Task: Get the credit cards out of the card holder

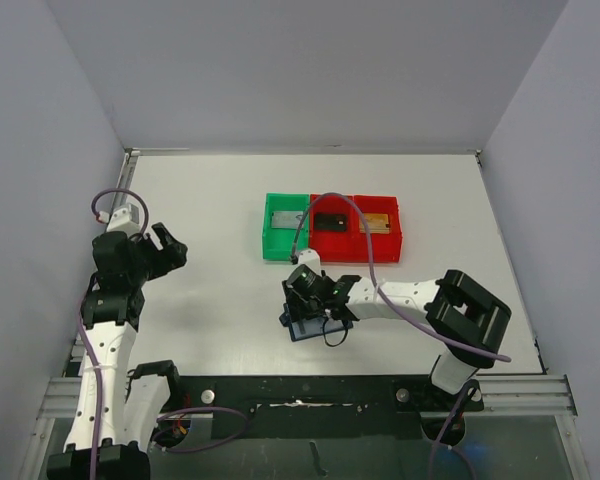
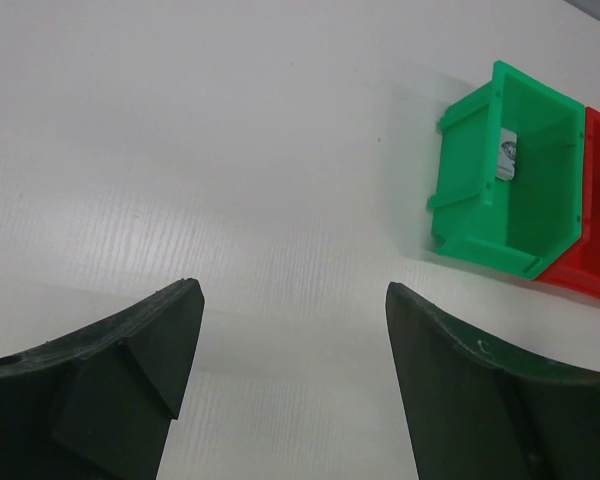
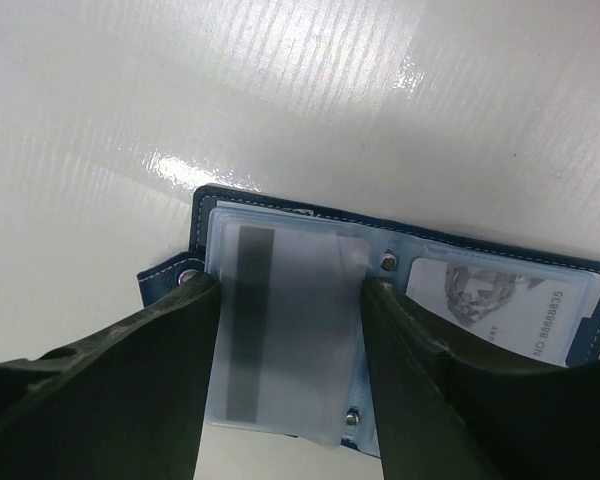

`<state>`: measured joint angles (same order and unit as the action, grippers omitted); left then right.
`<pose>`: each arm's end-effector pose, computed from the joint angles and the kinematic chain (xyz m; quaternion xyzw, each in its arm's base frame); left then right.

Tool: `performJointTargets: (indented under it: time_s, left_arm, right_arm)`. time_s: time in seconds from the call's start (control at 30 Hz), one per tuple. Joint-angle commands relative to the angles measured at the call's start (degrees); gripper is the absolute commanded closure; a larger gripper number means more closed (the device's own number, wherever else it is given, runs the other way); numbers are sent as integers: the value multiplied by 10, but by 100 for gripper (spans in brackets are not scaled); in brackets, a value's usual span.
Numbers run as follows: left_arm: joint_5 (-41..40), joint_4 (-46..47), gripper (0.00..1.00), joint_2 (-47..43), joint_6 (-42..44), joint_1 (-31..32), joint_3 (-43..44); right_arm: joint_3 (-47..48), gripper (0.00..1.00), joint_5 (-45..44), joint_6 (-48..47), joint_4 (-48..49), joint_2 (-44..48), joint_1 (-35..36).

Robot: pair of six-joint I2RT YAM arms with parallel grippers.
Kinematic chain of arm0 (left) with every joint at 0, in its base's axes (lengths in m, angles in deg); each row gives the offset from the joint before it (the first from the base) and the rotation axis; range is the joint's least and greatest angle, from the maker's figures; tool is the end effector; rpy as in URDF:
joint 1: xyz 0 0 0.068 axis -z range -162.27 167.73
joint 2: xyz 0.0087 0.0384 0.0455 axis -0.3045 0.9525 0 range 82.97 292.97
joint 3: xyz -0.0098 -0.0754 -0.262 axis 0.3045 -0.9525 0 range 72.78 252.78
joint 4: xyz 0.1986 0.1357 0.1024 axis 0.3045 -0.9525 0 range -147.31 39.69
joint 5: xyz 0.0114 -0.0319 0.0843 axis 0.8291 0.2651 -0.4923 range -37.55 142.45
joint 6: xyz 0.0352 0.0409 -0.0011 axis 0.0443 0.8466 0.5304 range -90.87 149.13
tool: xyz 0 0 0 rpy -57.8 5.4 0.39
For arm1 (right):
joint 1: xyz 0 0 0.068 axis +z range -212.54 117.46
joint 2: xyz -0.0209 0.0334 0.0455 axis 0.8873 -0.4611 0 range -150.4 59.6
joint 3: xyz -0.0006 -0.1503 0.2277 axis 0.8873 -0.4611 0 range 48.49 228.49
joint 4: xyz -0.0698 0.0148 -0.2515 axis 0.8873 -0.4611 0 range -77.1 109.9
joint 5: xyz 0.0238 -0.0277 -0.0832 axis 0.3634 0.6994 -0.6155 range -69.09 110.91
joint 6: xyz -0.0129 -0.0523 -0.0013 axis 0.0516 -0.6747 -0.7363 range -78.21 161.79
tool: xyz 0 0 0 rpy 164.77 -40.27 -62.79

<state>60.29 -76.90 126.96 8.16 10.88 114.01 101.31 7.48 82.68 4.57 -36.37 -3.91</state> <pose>0.1721 0.0158 0.2914 -0.1735 0.8442 -0.1205 0.4927 0.1756 0.2723 0.1598 -0.1160 0.9493 0.1333 0.2601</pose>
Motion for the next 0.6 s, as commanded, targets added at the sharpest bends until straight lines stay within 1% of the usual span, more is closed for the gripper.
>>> performJointTargets:
  time_s: [0.0,0.1,0.17,0.23,0.27,0.33,0.43,0.5,0.57]
  left_arm:
    - [75,52,26,-11,4,0,1]
    - [158,83,26,-17,-41,9,-18]
    - [211,112,26,-24,-91,26,-39]
    - [218,136,26,-33,-121,66,-61]
    - [208,146,26,-34,-135,94,-67]
    - [176,166,26,-32,-165,171,-79]
    - [97,186,26,-7,-194,287,-93]
    - [53,208,26,13,-213,361,-105]
    - [18,236,27,33,-235,422,-118]
  right_arm:
    - [-50,50,23,18,56,32,-1]
    - [-70,50,37,28,80,49,-7]
    - [-81,50,37,34,91,57,-9]
    - [-102,50,59,42,121,69,-21]
    - [-115,50,73,48,142,77,-29]
    - [-140,50,105,60,181,88,-46]
    - [-168,50,150,77,227,98,-71]
    - [-183,50,166,83,250,102,-80]
    - [-192,50,177,87,262,104,-87]
